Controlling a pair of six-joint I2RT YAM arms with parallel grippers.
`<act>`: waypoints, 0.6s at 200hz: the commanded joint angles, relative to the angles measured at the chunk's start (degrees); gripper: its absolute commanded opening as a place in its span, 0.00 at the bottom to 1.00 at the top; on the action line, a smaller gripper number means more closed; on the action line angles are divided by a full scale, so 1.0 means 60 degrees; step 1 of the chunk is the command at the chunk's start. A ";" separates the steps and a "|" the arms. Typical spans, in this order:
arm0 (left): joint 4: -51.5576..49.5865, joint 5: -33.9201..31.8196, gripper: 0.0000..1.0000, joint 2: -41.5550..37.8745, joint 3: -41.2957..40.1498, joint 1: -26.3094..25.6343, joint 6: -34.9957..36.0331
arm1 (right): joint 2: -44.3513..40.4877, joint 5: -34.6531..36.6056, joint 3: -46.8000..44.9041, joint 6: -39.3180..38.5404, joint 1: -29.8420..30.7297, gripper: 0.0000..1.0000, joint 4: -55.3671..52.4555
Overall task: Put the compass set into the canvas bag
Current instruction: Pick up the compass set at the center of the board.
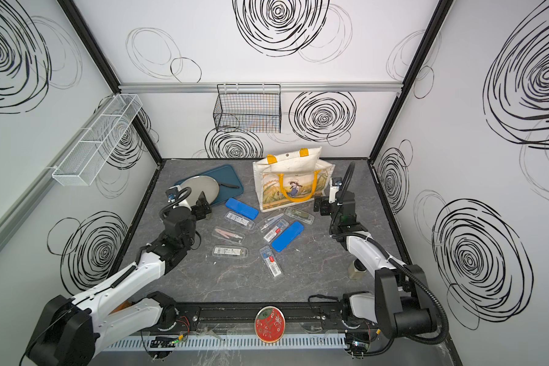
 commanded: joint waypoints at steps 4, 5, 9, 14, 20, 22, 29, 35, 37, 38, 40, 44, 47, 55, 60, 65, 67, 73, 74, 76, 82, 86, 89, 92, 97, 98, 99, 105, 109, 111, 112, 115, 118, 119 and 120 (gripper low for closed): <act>-0.4874 -0.1015 0.99 0.0357 0.0642 -0.1158 -0.4376 | -0.0169 -0.0544 0.0077 -0.0151 0.0350 1.00 -0.0488; -0.4942 -0.0995 1.00 0.0373 0.0651 -0.1185 -0.4455 | -0.0161 -0.0565 0.0077 -0.0155 0.0371 1.00 -0.0479; -0.5191 -0.0985 0.99 0.0443 0.0705 -0.1410 -0.4774 | -0.0143 -0.0622 0.0091 -0.0169 0.0442 1.00 -0.0450; -0.5597 -0.1007 0.99 0.0544 0.0785 -0.1625 -0.5275 | -0.0129 -0.0681 0.0094 -0.0197 0.0540 1.00 -0.0406; -0.6104 -0.0968 0.99 0.0700 0.0893 -0.1801 -0.5962 | -0.0090 -0.0727 0.0121 -0.0246 0.0673 1.00 -0.0371; -0.6239 -0.0897 0.99 0.0756 0.0924 -0.1838 -0.6165 | -0.0075 -0.0738 0.0132 -0.0275 0.0722 1.00 -0.0357; -0.6499 -0.0468 0.99 0.0971 0.1006 -0.1884 -0.6606 | -0.0031 -0.0720 0.0172 -0.0374 0.0891 1.00 -0.0326; -0.6569 -0.0013 0.99 0.1175 0.1047 -0.1885 -0.6826 | 0.0025 -0.0704 0.0204 -0.0479 0.1040 1.00 -0.0309; -0.6593 0.0122 0.99 0.1237 0.1054 -0.1896 -0.6916 | 0.0026 -0.0703 0.0219 -0.0502 0.1081 1.00 -0.0308; -0.6600 0.0151 0.99 0.1267 0.1055 -0.1905 -0.6970 | 0.0039 -0.0703 0.0228 -0.0528 0.1118 1.00 -0.0301; -0.6612 0.0291 0.99 0.1344 0.1056 -0.1923 -0.7066 | 0.0059 -0.0681 0.0236 -0.0573 0.1174 1.00 -0.0295; -0.6600 0.0512 0.99 0.1451 0.1045 -0.1973 -0.7258 | 0.0100 -0.0666 0.0259 -0.0640 0.1260 1.00 -0.0272; -0.6562 0.0644 0.99 0.1538 0.1031 -0.2024 -0.7357 | 0.0125 -0.0647 0.0279 -0.0702 0.1339 1.00 -0.0252; -0.6505 0.0783 0.99 0.1720 0.0978 -0.2182 -0.7690 | 0.0202 -0.0568 0.0336 -0.0832 0.1516 1.00 -0.0236; -0.6505 0.0747 0.99 0.1802 0.0923 -0.2287 -0.7973 | 0.0246 -0.0523 0.0366 -0.0916 0.1621 1.00 -0.0214; -0.6459 0.0724 0.99 0.1859 0.0864 -0.2371 -0.8234 | 0.0291 -0.0483 0.0384 -0.0979 0.1721 1.00 -0.0220; -0.6430 0.0731 0.99 0.1884 0.0825 -0.2398 -0.8330 | 0.0309 -0.0457 0.0395 -0.0997 0.1753 1.00 -0.0216; -0.6298 0.0826 0.99 0.1935 0.0717 -0.2426 -0.8592 | 0.0362 -0.0414 0.0413 -0.1024 0.1842 1.00 -0.0195; -0.6254 0.0848 0.99 0.1946 0.0688 -0.2434 -0.8636 | 0.0368 -0.0412 0.0414 -0.1023 0.1857 1.00 -0.0193; -0.6174 0.0901 0.99 0.1964 0.0631 -0.2429 -0.8701 | 0.0383 -0.0407 0.0414 -0.1030 0.1886 1.00 -0.0180; -0.5943 0.1089 0.99 0.2019 0.0484 -0.2427 -0.8992 | 0.0435 -0.0403 0.0414 -0.1023 0.1956 1.00 -0.0144; -0.5783 0.1209 0.99 0.2060 0.0388 -0.2427 -0.9165 | 0.0471 -0.0410 0.0406 -0.1022 0.1996 1.00 -0.0115; -0.5637 0.1308 0.99 0.2077 0.0308 -0.2427 -0.9278 | 0.0496 -0.0410 0.0389 -0.1022 0.2021 1.00 -0.0081; -0.5506 0.1400 0.99 0.2110 0.0234 -0.2427 -0.9388 | 0.0525 -0.0425 0.0378 -0.1022 0.2044 1.00 -0.0054; -0.5285 0.1558 0.99 0.2165 0.0123 -0.2427 -0.9595 | 0.0569 -0.0428 0.0363 -0.1026 0.2081 1.00 0.0001; -0.5250 0.1587 0.99 0.2178 0.0099 -0.2427 -0.9635 | 0.0574 -0.0426 0.0359 -0.1024 0.2079 1.00 0.0008; -0.5232 0.1617 0.99 0.2184 0.0079 -0.2427 -0.9677 | 0.0584 -0.0425 0.0357 -0.1023 0.2092 1.00 0.0018; -0.4969 0.1757 0.99 0.2243 -0.0037 -0.2441 -0.9880 | 0.0642 -0.0451 0.0342 -0.1023 0.2117 1.00 0.0089; -0.4867 0.1814 0.99 0.2281 -0.0114 -0.2442 -1.0026 | 0.0672 -0.0455 0.0330 -0.1015 0.2138 1.00 0.0134; -0.4835 0.1838 0.99 0.2301 -0.0141 -0.2438 -1.0104 | 0.0697 -0.0458 0.0320 -0.1010 0.2154 1.00 0.0151; -0.4812 0.1845 0.99 0.2311 -0.0150 -0.2447 -1.0146 | 0.0704 -0.0463 0.0316 -0.1009 0.2159 1.00 0.0156; -0.4774 0.1858 0.99 0.2335 -0.0190 -0.2455 -1.0253 | 0.0730 -0.0471 0.0312 -0.1006 0.2158 1.00 0.0191; -0.4728 0.1852 0.99 0.2368 -0.0226 -0.2463 -1.0361 | 0.0759 -0.0471 0.0304 -0.1000 0.2175 1.00 0.0225; -0.4715 0.1851 0.99 0.2374 -0.0237 -0.2467 -1.0377 | 0.0771 -0.0470 0.0300 -0.0997 0.2184 1.00 0.0237; -0.4694 0.1851 0.99 0.2385 -0.0250 -0.2469 -1.0393 | 0.0785 -0.0469 0.0299 -0.0988 0.2189 1.00 0.0250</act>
